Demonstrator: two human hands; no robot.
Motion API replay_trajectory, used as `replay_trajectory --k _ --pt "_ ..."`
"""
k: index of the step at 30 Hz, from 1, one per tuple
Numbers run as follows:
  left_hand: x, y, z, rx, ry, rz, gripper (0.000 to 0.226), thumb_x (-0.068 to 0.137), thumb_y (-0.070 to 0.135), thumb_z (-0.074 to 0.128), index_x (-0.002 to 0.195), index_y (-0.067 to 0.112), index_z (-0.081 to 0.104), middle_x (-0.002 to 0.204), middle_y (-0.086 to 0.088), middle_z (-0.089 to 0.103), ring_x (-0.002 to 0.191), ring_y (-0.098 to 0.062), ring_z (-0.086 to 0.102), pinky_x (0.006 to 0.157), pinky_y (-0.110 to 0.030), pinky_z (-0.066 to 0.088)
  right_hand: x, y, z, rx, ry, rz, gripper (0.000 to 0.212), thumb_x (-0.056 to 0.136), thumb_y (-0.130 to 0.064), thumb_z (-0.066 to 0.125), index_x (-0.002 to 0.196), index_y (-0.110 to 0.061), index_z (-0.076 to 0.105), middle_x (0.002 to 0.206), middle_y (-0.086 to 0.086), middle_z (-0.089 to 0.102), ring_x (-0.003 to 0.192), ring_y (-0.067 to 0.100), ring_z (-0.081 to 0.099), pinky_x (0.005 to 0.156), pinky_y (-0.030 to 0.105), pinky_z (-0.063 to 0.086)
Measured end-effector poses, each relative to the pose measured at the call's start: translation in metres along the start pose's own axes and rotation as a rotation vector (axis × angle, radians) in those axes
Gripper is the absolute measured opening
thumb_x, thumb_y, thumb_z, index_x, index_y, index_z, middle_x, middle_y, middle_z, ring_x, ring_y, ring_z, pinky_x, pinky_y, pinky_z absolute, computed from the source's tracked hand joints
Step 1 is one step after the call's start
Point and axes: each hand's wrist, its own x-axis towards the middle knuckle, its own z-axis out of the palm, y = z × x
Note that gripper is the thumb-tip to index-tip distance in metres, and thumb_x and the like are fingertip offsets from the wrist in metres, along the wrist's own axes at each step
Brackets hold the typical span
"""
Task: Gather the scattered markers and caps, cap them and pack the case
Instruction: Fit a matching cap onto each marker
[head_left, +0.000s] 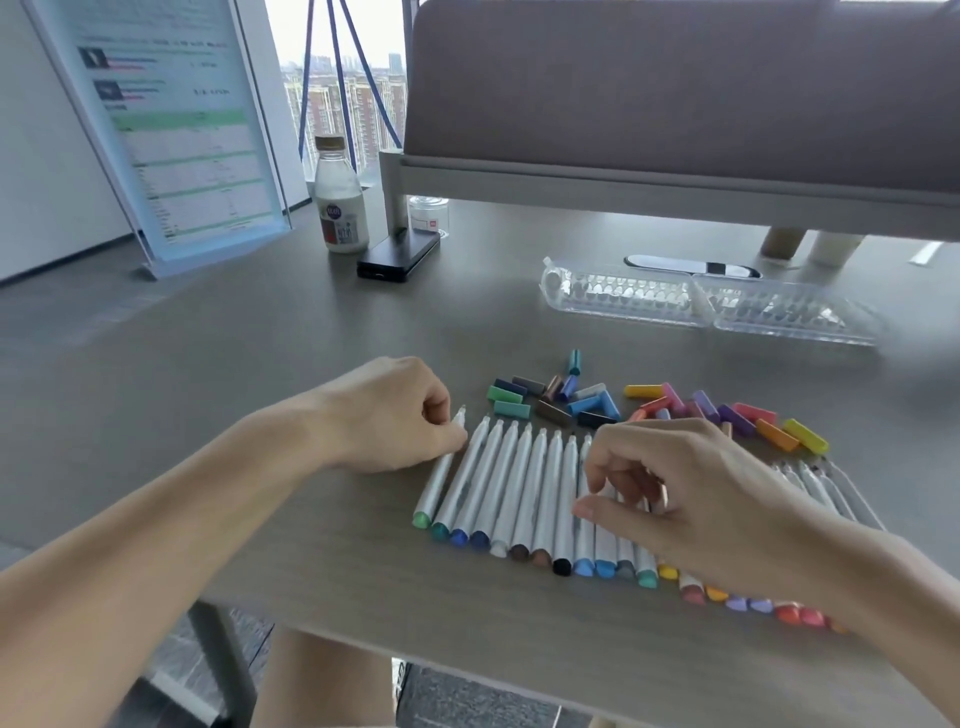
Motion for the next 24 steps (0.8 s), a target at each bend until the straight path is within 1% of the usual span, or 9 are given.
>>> replay_trajectory --k 2,7,10,12,14,16,20,22,24 --pt "0.002 0.004 -0.002 0.029 -0.014 -0.034 0.035 0.086 0.044 0.069 0.069 0.015 0.069 0.063 0.006 0.068 0.062 -0.010 0.063 0.067 -0.033 0.057 0.000 0.000 0.000 0.016 0.007 0.000 0.022 0.087 -0.065 0.056 0.081 -0.045 0.050 0.083 -0.025 0.057 0.079 0.003 0.057 0.060 0.020 0.047" --pt "0.006 0.006 -0.008 0.015 -0.100 -0.066 0.032 0.086 0.037 0.064 0.065 0.012 0.067 0.058 -0.003 0.071 0.046 -0.011 0.063 0.065 -0.034 0.060 0.003 0.003 -0.003 0.049 0.066 0.008 0.023 0.088 -0.064 0.052 0.084 -0.042 0.056 0.071 -0.018 0.057 0.073 0.004 0.058 0.059 0.017 0.046" --pt "0.016 -0.001 -0.015 -0.310 -0.081 0.007 0.038 0.097 0.021 0.061 0.063 0.004 0.060 0.054 -0.005 0.063 0.046 -0.018 0.057 0.054 -0.032 0.051 0.010 0.002 -0.008 0.067 0.110 0.061 0.020 0.089 -0.058 0.056 0.081 -0.040 0.058 0.071 -0.016 0.061 0.071 0.005 0.058 0.058 0.013 0.042" --pt "0.030 -0.007 -0.020 -0.658 -0.049 0.047 0.036 0.101 0.013 0.056 0.066 0.007 0.055 0.055 -0.004 0.053 0.048 -0.017 0.049 0.050 -0.028 0.044 0.019 0.002 -0.011 0.091 0.107 0.099 0.019 0.090 -0.054 0.061 0.078 -0.039 0.058 0.077 -0.019 0.063 0.070 0.006 0.058 0.059 0.013 0.043" --pt "0.045 -0.009 -0.022 -0.900 0.006 0.076 0.029 0.100 0.016 0.057 0.071 0.012 0.053 0.060 -0.002 0.048 0.054 -0.018 0.048 0.052 -0.029 0.043 0.034 0.002 -0.013 0.104 0.107 0.131 0.019 0.092 -0.047 0.064 0.076 -0.038 0.059 0.079 -0.020 0.065 0.069 0.006 0.059 0.060 0.015 0.045" --pt "0.058 -0.009 -0.013 -0.999 0.037 0.106 0.026 0.098 0.018 0.056 0.072 0.014 0.054 0.064 -0.001 0.048 0.058 -0.020 0.049 0.054 -0.031 0.043 0.052 0.006 -0.014 0.106 0.094 0.185 0.017 0.093 -0.042 0.067 0.078 -0.035 0.064 0.075 -0.015 0.067 0.069 0.005 0.060 0.060 0.018 0.047" --pt "0.067 -0.012 0.011 -1.057 0.135 0.151 0.042 0.103 0.004 0.049 0.065 0.018 0.060 0.058 0.002 0.049 0.050 -0.012 0.047 0.049 -0.023 0.040 0.094 0.011 -0.012 0.068 0.077 0.261 0.012 0.093 -0.039 0.069 0.086 -0.029 0.071 0.073 -0.012 0.068 0.065 0.001 0.059 0.060 0.016 0.045" --pt "0.067 -0.015 0.014 -1.097 0.144 0.163 0.049 0.103 0.003 0.047 0.060 0.023 0.060 0.057 0.002 0.049 0.049 -0.013 0.046 0.047 -0.023 0.039 0.114 0.008 -0.011 0.059 0.023 0.275 0.010 0.092 -0.036 0.071 0.088 -0.027 0.072 0.076 -0.013 0.069 0.067 -0.001 0.060 0.062 0.013 0.043" --pt "0.068 -0.018 0.012 -1.147 0.154 0.153 0.043 0.103 0.004 0.047 0.065 0.020 0.059 0.062 -0.003 0.050 0.052 -0.017 0.048 0.046 -0.024 0.041 0.129 0.004 -0.009 0.041 -0.069 0.282 0.010 0.090 -0.036 0.073 0.087 -0.026 0.073 0.079 -0.013 0.070 0.072 0.000 0.063 0.066 0.016 0.047"
